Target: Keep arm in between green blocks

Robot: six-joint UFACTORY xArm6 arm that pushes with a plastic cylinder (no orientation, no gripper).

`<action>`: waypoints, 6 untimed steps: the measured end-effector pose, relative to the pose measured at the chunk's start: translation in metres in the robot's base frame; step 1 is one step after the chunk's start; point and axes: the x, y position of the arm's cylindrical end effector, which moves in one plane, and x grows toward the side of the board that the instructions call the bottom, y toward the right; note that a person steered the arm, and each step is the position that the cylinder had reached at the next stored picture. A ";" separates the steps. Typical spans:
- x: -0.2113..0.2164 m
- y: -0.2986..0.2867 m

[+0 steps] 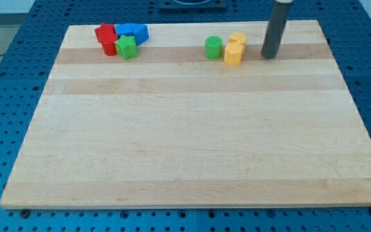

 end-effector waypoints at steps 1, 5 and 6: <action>0.023 -0.035; 0.024 -0.129; 0.000 -0.145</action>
